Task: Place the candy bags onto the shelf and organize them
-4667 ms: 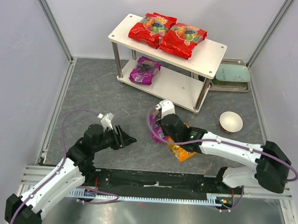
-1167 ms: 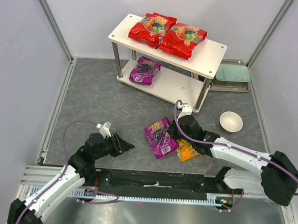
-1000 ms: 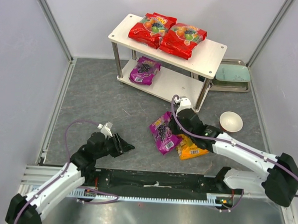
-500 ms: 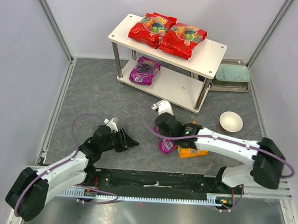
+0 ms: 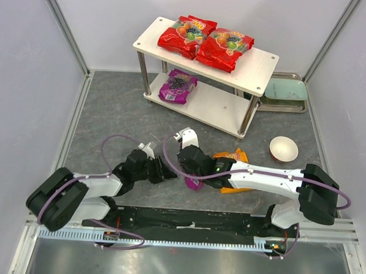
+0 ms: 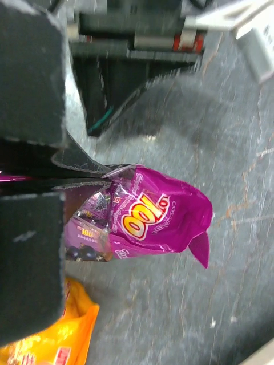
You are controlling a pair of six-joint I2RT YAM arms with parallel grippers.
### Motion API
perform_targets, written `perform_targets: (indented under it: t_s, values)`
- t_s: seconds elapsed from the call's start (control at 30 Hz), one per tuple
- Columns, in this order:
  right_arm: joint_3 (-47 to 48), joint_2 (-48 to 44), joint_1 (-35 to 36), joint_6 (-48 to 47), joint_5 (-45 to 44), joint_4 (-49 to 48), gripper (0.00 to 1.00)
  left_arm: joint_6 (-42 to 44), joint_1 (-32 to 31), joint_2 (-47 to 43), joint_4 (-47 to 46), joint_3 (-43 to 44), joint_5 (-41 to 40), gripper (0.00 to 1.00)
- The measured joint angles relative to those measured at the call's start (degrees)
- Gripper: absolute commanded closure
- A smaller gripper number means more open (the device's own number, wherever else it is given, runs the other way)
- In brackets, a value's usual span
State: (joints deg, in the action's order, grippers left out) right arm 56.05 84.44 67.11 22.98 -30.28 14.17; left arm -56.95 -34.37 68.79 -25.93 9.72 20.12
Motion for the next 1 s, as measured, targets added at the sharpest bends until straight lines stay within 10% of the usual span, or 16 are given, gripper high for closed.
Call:
perform_targets:
  t_s: [0.4,1.0]
  values:
    - [-8.7,0.0,0.1,10.1,10.9,-17.8,1.00,-4.4,-4.1,22.9,-25.0,0.6,2.9,0.80]
    - [-22.3,4.6,1.8,25.0,27.8,-50.4,0.51,-13.5,-4.8,39.7,-54.3,-6.2,5.7,0.83]
